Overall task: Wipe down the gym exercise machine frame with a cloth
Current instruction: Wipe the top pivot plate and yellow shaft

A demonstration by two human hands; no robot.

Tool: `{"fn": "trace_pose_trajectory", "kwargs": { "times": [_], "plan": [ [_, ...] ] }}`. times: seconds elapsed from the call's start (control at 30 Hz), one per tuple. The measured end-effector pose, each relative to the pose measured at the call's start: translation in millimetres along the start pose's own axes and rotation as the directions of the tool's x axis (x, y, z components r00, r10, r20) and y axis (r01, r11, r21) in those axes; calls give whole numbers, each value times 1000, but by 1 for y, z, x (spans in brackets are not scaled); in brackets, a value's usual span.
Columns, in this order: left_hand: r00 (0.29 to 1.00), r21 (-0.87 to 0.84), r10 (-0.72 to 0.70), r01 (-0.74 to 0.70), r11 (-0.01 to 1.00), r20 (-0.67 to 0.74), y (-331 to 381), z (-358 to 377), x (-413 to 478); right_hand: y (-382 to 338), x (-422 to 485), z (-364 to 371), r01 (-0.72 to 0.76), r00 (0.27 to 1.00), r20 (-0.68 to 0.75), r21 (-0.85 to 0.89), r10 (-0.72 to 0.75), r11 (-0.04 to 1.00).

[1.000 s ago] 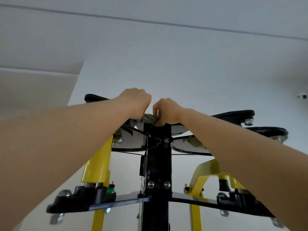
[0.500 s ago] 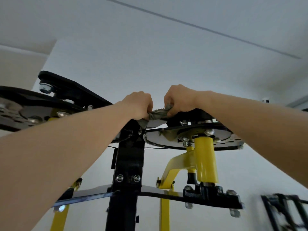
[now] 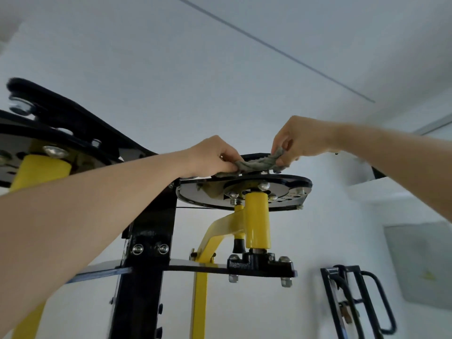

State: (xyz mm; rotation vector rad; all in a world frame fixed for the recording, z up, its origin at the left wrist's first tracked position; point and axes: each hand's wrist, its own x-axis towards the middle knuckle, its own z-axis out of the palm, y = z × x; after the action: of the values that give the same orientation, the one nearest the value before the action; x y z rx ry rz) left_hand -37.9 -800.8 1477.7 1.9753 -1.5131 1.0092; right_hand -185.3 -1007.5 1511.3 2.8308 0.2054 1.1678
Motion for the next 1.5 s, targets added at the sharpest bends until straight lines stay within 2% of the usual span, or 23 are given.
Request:
{"fn": "trace_pose_trajectory", "kwargs": {
  "times": [0.07,0.17,0.27,0.43,0.53,0.7,0.8,0.87,0.93,1.03,1.13,1.23,1.3,1.37,1.5],
  "plan": [
    [995,-24,10,-8,1000,98,10,4,-3,7,-16,1,-41,998,45,20,40,999],
    [993,5,32,-33,999,118,18,6,-5,9,-30,9,-51,999,-10,77,51,996],
    [994,74,27,-35,997,102,13,2,-13,0,-30,24,-17,991,-131,132,34,991],
    [1000,139,-22,25,990,-21,-10,-16,-45,-42,-22,52,169,951,-277,109,-133,980],
    [995,129,-54,65,990,-81,-23,-17,-73,-63,-29,72,222,965,-172,137,-197,965],
    [993,62,-67,61,996,94,-34,28,-112,-53,-49,112,188,982,37,5,-188,982],
    [986,51,-61,54,997,153,-34,68,-113,-38,-67,130,145,988,60,-100,-139,984],
    [985,43,-46,39,998,166,-28,92,-111,-29,-76,136,121,993,7,-137,-121,983],
    [993,-10,-28,30,1000,116,-22,110,-108,-20,-81,139,97,988,-104,-166,-115,981],
    [995,-84,-20,11,996,-102,-14,121,-98,-7,-85,141,28,962,-263,-163,-71,986],
    [953,-117,-10,-27,993,-303,-7,123,-84,3,-83,146,-68,918,-397,-124,13,990],
    [911,-115,18,-72,991,-412,-2,126,-69,9,-73,153,-177,843,-522,-42,129,983],
    [889,-133,15,-85,987,-459,1,127,-60,11,-64,157,-233,813,-546,9,200,972],
    [878,-162,-3,-85,983,-479,3,127,-56,12,-57,163,-253,817,-519,66,250,965],
    [917,-165,18,-91,982,-399,-8,128,-70,7,-68,171,-220,837,-476,158,269,963]
  ]
}}
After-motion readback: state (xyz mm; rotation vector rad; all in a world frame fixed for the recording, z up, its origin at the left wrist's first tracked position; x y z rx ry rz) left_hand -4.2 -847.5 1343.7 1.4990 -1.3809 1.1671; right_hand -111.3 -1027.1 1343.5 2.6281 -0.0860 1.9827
